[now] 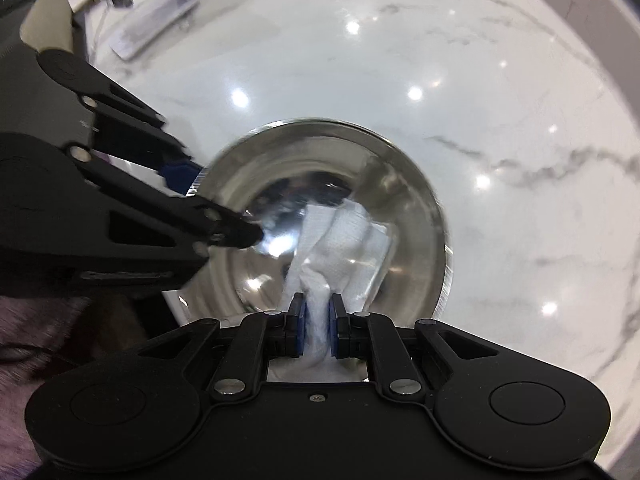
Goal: Clean bowl
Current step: 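Keep holding the bowl rim while the right gripper wipes the towel around the bowl interior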
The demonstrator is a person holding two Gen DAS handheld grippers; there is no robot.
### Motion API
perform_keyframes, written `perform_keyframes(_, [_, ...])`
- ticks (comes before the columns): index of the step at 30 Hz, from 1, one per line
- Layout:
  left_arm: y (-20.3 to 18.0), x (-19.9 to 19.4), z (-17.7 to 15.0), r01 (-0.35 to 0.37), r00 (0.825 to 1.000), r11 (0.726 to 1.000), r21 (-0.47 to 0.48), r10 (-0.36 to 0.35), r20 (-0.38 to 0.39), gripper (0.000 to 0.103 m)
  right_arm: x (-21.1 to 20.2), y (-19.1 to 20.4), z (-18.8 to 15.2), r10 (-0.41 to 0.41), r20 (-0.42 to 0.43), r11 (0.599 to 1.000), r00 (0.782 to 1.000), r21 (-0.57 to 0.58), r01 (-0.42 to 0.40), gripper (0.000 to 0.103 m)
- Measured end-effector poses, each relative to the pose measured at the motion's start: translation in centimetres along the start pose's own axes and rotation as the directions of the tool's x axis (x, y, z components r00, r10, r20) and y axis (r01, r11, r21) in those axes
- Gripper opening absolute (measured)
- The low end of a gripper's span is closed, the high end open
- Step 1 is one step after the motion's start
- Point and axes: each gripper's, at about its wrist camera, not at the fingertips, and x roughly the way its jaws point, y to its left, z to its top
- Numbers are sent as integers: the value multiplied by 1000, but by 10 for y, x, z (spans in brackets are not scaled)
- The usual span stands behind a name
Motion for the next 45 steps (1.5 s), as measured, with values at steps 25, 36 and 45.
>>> perform_keyframes(25, [-1,2,1,-24,1000,998,57,23,20,11,-17,14,-8,-235,-14,941,972,-253,224,9])
perform_keyframes(36, [-8,-1,-12,21,1000,997,74,-20,-3,31,-27,-8,-16,-187,-2,966,982,-183,183,9])
perform_keyframes(45, [-8,0,-17,31,1000,996,83,-31,1,23,-38,-18,-21,-185,4,969,983,-168,183,9])
